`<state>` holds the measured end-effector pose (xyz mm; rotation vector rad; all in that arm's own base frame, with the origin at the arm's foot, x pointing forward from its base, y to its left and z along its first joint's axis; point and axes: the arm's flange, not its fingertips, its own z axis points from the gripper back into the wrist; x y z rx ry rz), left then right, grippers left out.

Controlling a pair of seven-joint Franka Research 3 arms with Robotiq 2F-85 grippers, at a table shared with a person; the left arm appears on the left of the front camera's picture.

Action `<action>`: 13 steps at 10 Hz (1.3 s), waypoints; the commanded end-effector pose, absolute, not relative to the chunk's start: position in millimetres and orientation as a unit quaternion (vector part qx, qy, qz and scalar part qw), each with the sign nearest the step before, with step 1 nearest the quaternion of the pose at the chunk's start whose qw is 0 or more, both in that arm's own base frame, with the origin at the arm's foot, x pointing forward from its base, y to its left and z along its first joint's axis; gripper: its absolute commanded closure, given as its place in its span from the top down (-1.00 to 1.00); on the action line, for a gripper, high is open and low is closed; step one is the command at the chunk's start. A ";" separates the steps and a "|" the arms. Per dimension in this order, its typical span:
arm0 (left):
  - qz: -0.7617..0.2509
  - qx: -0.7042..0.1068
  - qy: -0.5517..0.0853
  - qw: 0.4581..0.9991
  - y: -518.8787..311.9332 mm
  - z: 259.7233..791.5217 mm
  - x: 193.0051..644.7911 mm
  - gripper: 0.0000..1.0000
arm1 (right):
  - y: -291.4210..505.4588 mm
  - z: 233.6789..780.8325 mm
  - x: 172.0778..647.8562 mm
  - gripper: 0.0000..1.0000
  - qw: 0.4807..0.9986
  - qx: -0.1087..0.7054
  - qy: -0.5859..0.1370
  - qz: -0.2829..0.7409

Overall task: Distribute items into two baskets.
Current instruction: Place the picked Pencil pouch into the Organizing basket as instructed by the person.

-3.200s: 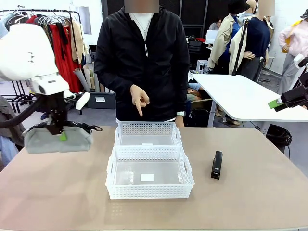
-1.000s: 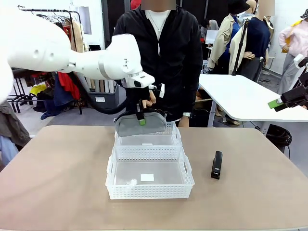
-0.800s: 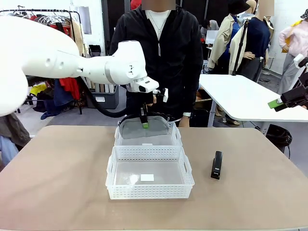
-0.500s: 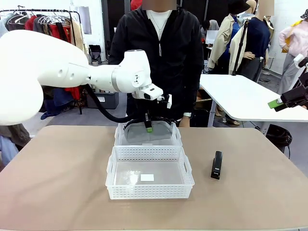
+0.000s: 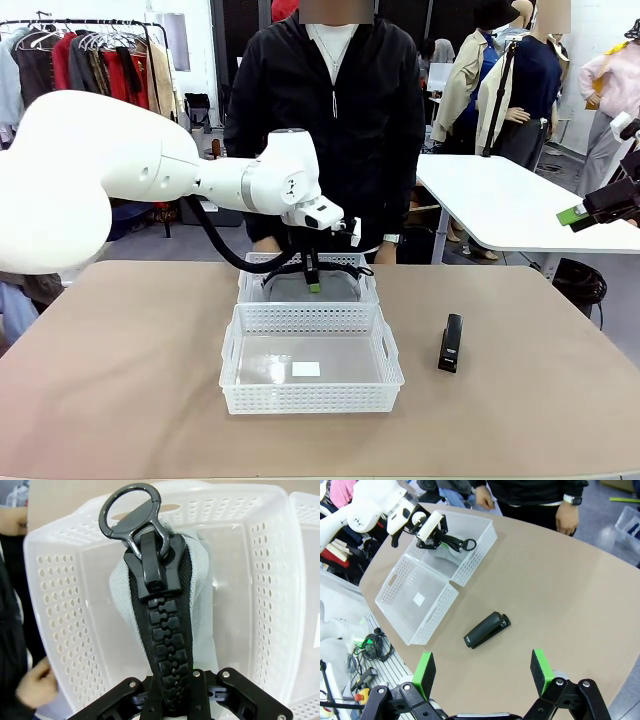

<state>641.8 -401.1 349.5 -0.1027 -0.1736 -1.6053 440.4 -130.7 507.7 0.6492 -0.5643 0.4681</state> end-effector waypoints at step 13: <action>-0.679 -0.127 -0.049 0.721 -350.7 415.4 636.2 1.00 | -130.0 509.3 440.2 1.00 0.882 0.313 -0.272 0.225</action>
